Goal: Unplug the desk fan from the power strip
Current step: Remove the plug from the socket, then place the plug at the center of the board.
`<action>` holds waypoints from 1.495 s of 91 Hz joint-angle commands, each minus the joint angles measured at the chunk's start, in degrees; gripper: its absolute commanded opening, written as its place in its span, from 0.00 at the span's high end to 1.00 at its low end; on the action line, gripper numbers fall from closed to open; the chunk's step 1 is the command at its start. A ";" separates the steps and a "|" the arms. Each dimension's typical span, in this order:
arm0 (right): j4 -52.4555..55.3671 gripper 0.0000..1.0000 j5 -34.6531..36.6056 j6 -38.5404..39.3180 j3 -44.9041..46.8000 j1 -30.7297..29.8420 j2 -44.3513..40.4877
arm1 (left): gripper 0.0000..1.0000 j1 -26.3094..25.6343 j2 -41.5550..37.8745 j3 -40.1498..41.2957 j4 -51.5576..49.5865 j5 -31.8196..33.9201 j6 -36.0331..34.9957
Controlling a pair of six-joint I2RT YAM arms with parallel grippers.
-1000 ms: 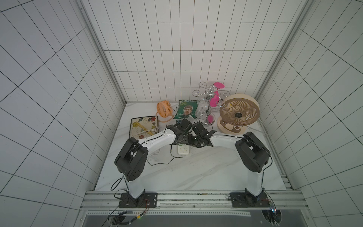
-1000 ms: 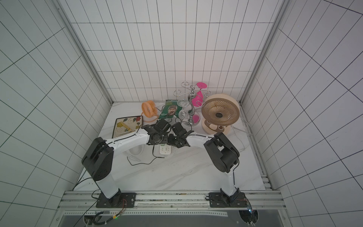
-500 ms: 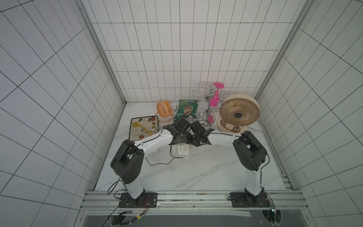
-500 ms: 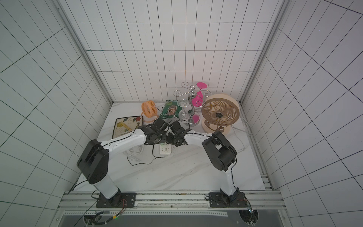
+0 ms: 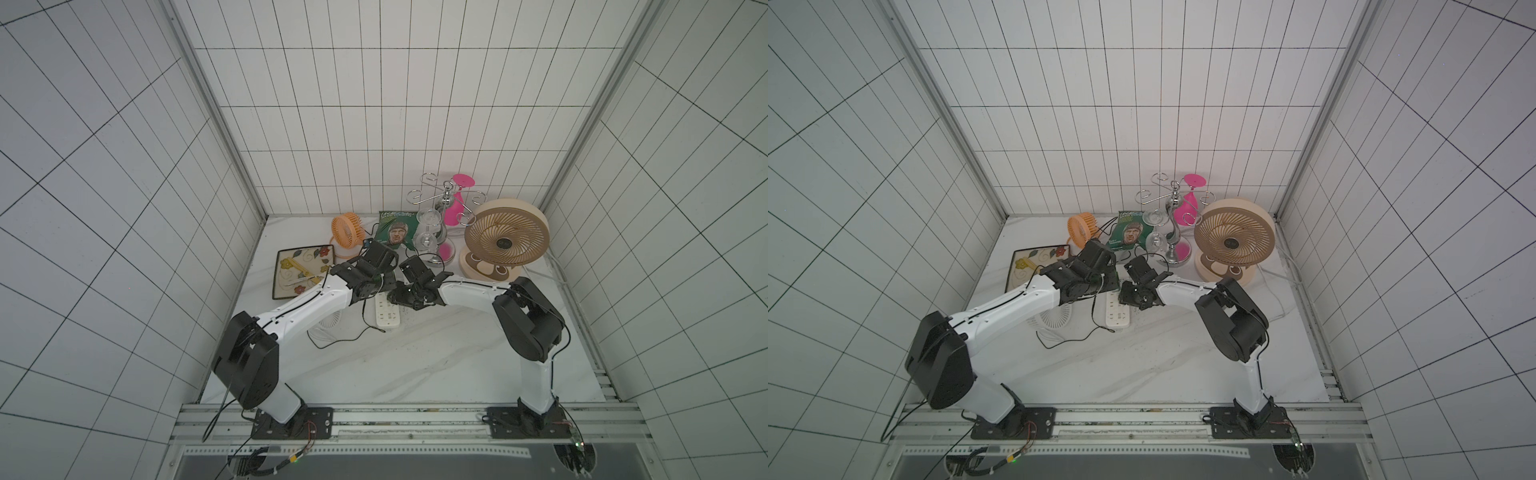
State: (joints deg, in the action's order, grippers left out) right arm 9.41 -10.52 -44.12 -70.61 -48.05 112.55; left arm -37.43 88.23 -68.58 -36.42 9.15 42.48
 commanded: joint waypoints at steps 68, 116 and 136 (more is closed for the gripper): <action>7.81 0.27 9.60 5.74 12.45 -0.72 -26.44 | 1.00 12.73 -3.45 17.49 6.32 -13.52 -2.00; 9.33 0.27 11.98 7.45 12.16 -0.24 -29.68 | 1.00 21.37 -5.14 24.32 4.24 -15.61 -9.52; 9.36 0.26 11.49 7.66 11.92 -0.29 -29.32 | 1.00 24.07 -6.92 25.95 4.59 -18.51 -10.83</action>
State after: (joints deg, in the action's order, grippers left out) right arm 17.67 0.30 -37.52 -58.57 -48.38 84.07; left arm -14.04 81.52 -44.38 -29.36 -9.04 33.71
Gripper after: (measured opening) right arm 0.736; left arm 0.294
